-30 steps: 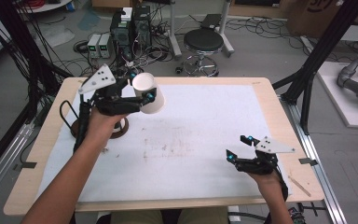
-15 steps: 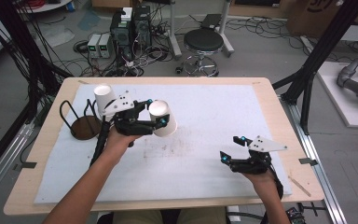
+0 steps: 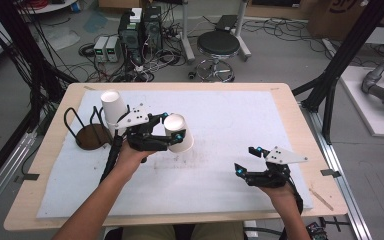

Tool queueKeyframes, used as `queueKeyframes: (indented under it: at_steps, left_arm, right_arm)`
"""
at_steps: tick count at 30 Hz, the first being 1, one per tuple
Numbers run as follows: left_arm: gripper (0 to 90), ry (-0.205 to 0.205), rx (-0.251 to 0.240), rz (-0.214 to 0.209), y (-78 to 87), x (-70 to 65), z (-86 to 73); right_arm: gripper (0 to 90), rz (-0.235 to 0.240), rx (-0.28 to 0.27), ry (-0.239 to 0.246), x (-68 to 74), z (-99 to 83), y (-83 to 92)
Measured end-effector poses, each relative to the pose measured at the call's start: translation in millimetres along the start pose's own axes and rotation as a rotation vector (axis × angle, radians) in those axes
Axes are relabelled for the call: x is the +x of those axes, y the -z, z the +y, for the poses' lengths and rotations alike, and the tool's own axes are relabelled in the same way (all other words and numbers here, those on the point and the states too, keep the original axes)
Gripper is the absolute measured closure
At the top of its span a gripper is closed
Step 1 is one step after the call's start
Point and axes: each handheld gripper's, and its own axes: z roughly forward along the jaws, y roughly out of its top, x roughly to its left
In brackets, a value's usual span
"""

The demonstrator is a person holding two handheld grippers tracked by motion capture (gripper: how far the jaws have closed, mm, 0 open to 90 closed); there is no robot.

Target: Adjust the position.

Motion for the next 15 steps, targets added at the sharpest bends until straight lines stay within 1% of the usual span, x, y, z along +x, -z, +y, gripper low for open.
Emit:
queueKeyframes:
  at_steps: [3,8,12,13,14,15]
  left_arm:
    - [33.0,0.002,0.001,-0.008,-1.6,0.4,-0.6]
    - [33.0,0.0,0.008,-0.02,-3.5,-0.2,-1.5]
    - [33.0,-0.018,0.021,-0.036,-7.5,-3.8,-3.0]
    - [33.0,-0.023,0.024,-0.04,-8.6,-5.0,-3.2]
    - [33.0,-0.023,0.024,-0.04,-8.6,-5.0,-3.2]
    - [33.0,-0.032,0.029,-0.043,-9.9,-6.6,-3.6]
  right_arm:
    - [20.3,0.01,-0.004,0.001,1.5,1.3,-1.0]
    - [20.3,0.043,-0.011,0.012,5.5,5.0,-5.1]
    - [20.3,0.086,-0.01,0.02,9.6,7.7,-9.5]
    - [20.2,0.09,-0.013,0.031,10.4,8.4,-10.4]
    - [20.2,0.09,-0.013,0.031,10.4,8.4,-10.4]
    - [20.3,0.107,-0.021,0.032,12.9,10.0,-11.4]
